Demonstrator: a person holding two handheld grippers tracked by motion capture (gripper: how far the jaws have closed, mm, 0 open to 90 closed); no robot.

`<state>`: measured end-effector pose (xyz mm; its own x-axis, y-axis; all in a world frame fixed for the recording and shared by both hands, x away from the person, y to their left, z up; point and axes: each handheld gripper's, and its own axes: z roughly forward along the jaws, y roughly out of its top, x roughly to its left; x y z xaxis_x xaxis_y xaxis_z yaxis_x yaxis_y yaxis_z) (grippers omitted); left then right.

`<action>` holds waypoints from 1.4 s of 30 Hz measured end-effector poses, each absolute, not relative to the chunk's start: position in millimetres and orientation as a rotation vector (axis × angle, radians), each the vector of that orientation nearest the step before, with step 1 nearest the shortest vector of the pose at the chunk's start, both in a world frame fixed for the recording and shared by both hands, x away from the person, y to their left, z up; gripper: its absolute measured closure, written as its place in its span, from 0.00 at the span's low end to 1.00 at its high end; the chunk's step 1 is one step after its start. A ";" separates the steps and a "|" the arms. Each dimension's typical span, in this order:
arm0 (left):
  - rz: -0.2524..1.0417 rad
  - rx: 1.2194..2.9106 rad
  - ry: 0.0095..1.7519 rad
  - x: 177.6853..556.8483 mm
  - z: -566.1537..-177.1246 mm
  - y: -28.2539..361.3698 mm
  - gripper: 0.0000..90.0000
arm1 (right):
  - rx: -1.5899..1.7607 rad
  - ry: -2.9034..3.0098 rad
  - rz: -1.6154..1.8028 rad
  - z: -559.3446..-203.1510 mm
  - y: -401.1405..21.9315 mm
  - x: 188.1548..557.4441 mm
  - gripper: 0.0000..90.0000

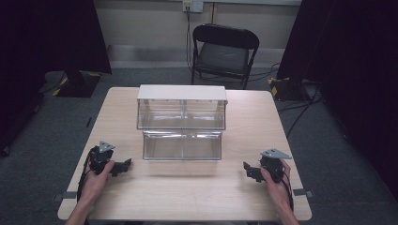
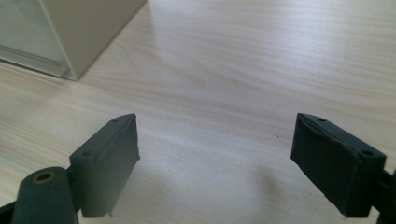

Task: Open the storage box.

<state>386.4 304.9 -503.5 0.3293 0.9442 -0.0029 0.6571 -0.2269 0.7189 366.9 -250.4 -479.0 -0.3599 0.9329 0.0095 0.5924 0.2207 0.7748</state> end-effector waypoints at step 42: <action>0.596 1.963 1.429 385.7 -503.5 303.3 0.00 | 1.132 2.225 1.115 -446.8 -172.0 353.1 0.16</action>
<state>385.7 303.3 -503.5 0.3093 0.9510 -0.0048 0.6655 -0.2128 0.7154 353.1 -172.0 -446.8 -0.5895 0.8077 0.0017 0.4846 0.3521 0.8007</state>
